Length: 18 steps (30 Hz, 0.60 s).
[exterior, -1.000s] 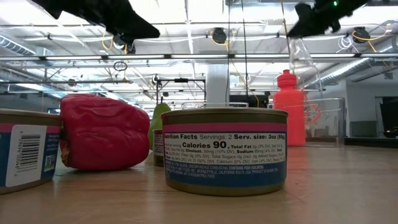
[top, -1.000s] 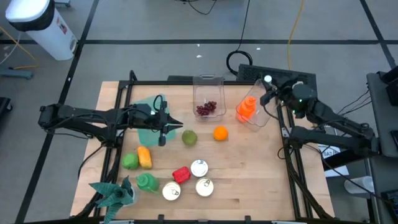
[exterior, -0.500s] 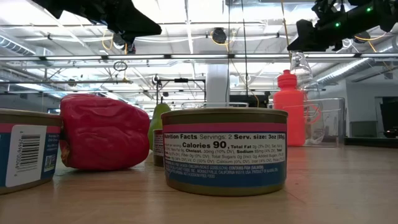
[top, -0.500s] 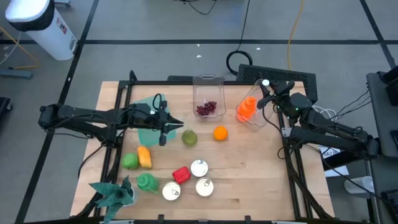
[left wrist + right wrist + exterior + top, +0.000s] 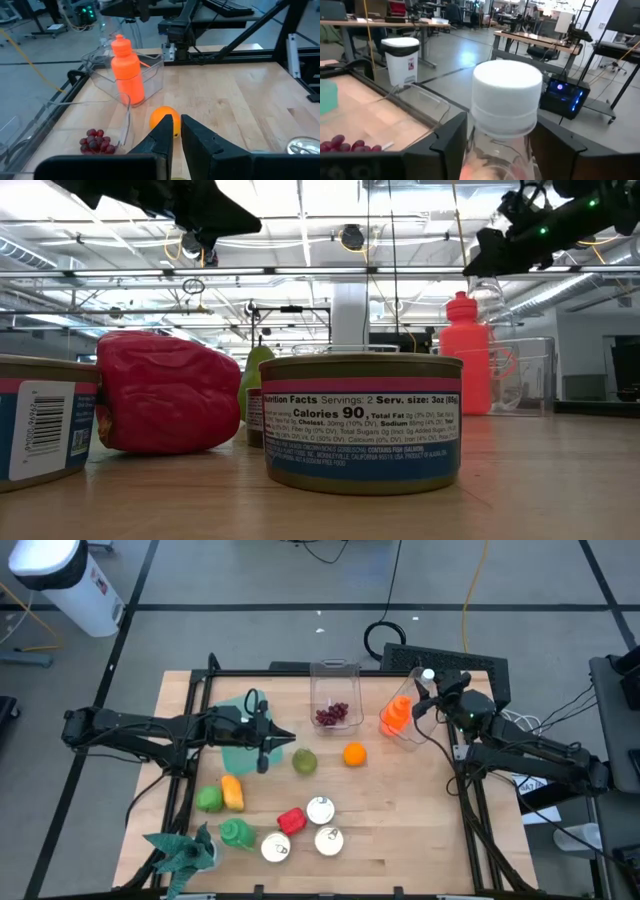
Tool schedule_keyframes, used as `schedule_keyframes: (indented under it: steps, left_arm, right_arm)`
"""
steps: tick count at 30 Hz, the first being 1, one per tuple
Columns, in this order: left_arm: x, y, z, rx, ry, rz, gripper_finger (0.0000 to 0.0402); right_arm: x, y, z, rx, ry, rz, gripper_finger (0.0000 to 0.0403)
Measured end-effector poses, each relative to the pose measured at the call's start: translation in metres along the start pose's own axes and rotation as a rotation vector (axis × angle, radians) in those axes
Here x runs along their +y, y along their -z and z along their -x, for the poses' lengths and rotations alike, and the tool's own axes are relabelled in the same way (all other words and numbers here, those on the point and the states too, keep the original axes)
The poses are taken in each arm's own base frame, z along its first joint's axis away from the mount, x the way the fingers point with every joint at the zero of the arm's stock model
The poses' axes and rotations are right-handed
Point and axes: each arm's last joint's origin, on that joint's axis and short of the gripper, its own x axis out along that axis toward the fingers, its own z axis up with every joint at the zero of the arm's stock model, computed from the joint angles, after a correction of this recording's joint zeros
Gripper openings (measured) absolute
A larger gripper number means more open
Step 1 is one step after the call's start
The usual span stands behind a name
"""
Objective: Pick & Place Food Item
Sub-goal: Put the transparent water bottle into the right transparent bin
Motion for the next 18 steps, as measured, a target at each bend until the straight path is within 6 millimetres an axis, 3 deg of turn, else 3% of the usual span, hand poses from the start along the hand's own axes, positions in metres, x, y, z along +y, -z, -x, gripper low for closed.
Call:
schedule_keyframes:
  steps: [18]
  left_arm:
    - [0.0, 0.001, 0.0, 0.016, -0.008, -0.005, 0.004]
  right_arm:
    - [-0.013, -0.012, 0.019, -0.122, 0.01, -0.065, 0.0285]
